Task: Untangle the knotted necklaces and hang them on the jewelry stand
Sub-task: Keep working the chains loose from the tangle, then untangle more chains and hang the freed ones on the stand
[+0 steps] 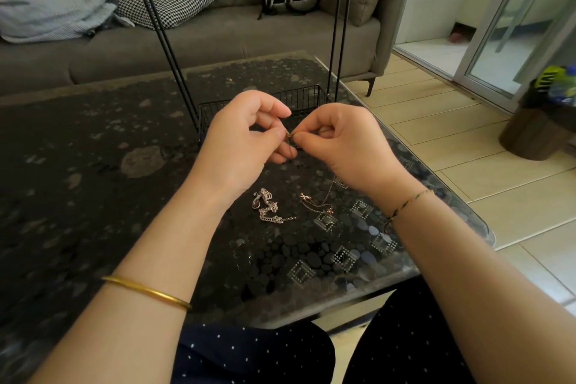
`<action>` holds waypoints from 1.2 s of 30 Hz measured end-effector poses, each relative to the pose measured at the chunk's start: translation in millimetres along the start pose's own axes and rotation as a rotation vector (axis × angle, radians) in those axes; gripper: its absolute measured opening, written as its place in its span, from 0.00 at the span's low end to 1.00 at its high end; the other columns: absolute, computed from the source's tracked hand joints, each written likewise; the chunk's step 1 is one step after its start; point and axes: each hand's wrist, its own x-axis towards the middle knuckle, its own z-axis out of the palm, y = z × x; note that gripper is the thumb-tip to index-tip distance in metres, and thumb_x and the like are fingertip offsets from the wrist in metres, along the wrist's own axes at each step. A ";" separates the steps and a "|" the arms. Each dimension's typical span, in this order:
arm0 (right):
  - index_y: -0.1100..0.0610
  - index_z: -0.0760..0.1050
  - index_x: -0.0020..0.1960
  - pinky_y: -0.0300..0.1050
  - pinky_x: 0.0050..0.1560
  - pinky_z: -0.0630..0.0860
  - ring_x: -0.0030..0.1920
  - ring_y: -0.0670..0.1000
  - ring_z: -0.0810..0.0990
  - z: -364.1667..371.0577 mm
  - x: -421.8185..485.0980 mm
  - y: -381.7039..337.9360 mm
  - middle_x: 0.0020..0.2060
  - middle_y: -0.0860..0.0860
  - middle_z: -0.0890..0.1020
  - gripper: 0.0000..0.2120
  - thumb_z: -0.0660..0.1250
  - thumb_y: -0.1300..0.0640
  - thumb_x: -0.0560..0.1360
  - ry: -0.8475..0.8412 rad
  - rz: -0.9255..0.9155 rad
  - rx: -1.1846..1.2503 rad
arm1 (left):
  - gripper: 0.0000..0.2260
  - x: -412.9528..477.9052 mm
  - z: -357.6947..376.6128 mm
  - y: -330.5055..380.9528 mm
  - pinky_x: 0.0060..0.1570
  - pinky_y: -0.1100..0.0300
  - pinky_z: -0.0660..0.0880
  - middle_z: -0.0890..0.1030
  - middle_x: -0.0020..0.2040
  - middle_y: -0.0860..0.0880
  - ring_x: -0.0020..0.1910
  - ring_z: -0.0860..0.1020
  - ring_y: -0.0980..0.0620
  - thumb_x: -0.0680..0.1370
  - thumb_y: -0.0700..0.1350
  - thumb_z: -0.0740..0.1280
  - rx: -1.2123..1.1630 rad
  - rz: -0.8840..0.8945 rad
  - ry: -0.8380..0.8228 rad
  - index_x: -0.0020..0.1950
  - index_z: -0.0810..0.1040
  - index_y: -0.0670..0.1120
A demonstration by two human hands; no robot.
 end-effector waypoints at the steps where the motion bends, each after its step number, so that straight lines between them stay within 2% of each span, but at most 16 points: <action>1: 0.54 0.78 0.39 0.28 0.29 0.65 0.24 0.40 0.69 0.0 -0.2 0.0 0.24 0.44 0.71 0.05 0.69 0.60 0.73 0.005 0.000 -0.002 | 0.11 -0.2 0.2 0.4 0.36 0.63 0.79 0.78 0.38 0.47 0.34 0.82 0.55 0.77 0.29 0.61 0.006 0.004 0.005 0.53 0.75 0.43; 8: 0.53 0.78 0.38 0.28 0.30 0.65 0.25 0.40 0.69 0.4 0.9 0.7 0.24 0.42 0.71 0.05 0.68 0.60 0.73 0.060 0.012 -0.049 | 0.10 -0.2 0.1 1.7 0.35 0.64 0.79 0.78 0.39 0.47 0.33 0.82 0.55 0.76 0.30 0.63 0.012 0.008 0.034 0.52 0.75 0.43; 13: 0.53 0.80 0.42 0.27 0.31 0.66 0.27 0.36 0.70 1.0 -0.3 1.7 0.27 0.40 0.72 0.02 0.69 0.58 0.73 0.092 0.017 -0.024 | 0.10 0.1 1.2 0.4 0.37 0.64 0.79 0.79 0.41 0.47 0.35 0.82 0.56 0.77 0.31 0.63 0.044 0.009 0.053 0.53 0.76 0.44; 17: 0.53 0.81 0.45 0.27 0.32 0.66 0.28 0.37 0.70 -3.2 -0.5 1.7 0.27 0.39 0.72 0.02 0.69 0.58 0.74 0.074 0.005 -0.033 | 0.13 1.6 0.9 -2.7 0.39 0.68 0.77 0.78 0.41 0.51 0.35 0.80 0.62 0.79 0.34 0.61 0.133 0.014 0.091 0.59 0.78 0.47; 19: 0.54 0.81 0.47 0.28 0.34 0.68 0.29 0.39 0.71 -4.5 -0.7 0.2 0.30 0.41 0.75 0.04 0.68 0.58 0.75 0.055 -0.012 -0.076 | 0.14 2.2 0.5 -0.9 0.41 0.73 0.75 0.78 0.45 0.53 0.36 0.77 0.66 0.80 0.36 0.60 0.213 0.023 0.097 0.60 0.79 0.50; 21: 0.53 0.81 0.48 0.26 0.36 0.68 0.31 0.39 0.71 -6.8 0.6 -2.6 0.32 0.41 0.76 0.05 0.66 0.58 0.75 0.074 -0.018 -0.094 | 0.15 3.3 0.9 5.3 0.43 0.74 0.72 0.76 0.46 0.56 0.38 0.75 0.65 0.80 0.36 0.58 0.247 0.018 0.090 0.59 0.80 0.50; 23: 0.54 0.82 0.47 0.25 0.37 0.67 0.34 0.39 0.73 -11.7 4.5 -7.6 0.34 0.39 0.76 0.06 0.66 0.59 0.75 0.098 -0.035 -0.104 | 0.16 6.4 1.6 13.9 0.45 0.70 0.71 0.75 0.42 0.59 0.38 0.73 0.64 0.79 0.36 0.57 0.260 -0.001 0.083 0.55 0.81 0.49; 26: 0.56 0.83 0.46 0.29 0.37 0.68 0.35 0.40 0.74 -24.8 12.5 -18.6 0.35 0.43 0.78 0.06 0.67 0.59 0.74 0.112 -0.052 -0.085 | 0.10 14.9 -0.4 28.5 0.37 0.66 0.70 0.77 0.40 0.55 0.35 0.73 0.61 0.77 0.39 0.61 0.262 -0.024 0.078 0.48 0.81 0.49; 28: 0.58 0.83 0.45 0.28 0.34 0.68 0.31 0.38 0.74 -34.6 17.1 -25.7 0.32 0.41 0.77 0.06 0.67 0.59 0.74 0.105 -0.051 -0.033 | 0.04 21.5 -4.3 37.2 0.38 0.65 0.70 0.79 0.41 0.52 0.38 0.75 0.58 0.76 0.43 0.66 0.313 0.024 0.078 0.46 0.81 0.48; 30: 0.59 0.82 0.46 0.27 0.30 0.67 0.26 0.34 0.73 -43.5 20.6 -33.7 0.28 0.40 0.74 0.05 0.67 0.59 0.75 0.099 -0.051 0.009 | 0.05 27.8 -9.5 47.3 0.37 0.68 0.70 0.79 0.41 0.51 0.38 0.74 0.59 0.77 0.46 0.67 0.372 0.078 0.078 0.45 0.81 0.46; 34: 0.59 0.81 0.46 0.29 0.30 0.68 0.23 0.37 0.71 -56.3 25.9 -50.4 0.30 0.43 0.75 0.06 0.67 0.57 0.75 0.099 -0.046 0.079 | 0.07 38.5 -18.0 71.1 0.49 0.53 0.76 0.80 0.47 0.49 0.47 0.77 0.52 0.79 0.46 0.64 0.348 0.069 0.067 0.45 0.80 0.46; 36: 0.58 0.80 0.45 0.34 0.28 0.69 0.22 0.40 0.68 -61.3 26.3 -59.0 0.28 0.46 0.74 0.06 0.67 0.57 0.76 0.081 -0.021 0.139 | 0.07 40.8 -22.0 81.4 0.54 0.50 0.76 0.81 0.49 0.48 0.51 0.78 0.50 0.79 0.46 0.63 0.285 0.042 0.051 0.43 0.78 0.49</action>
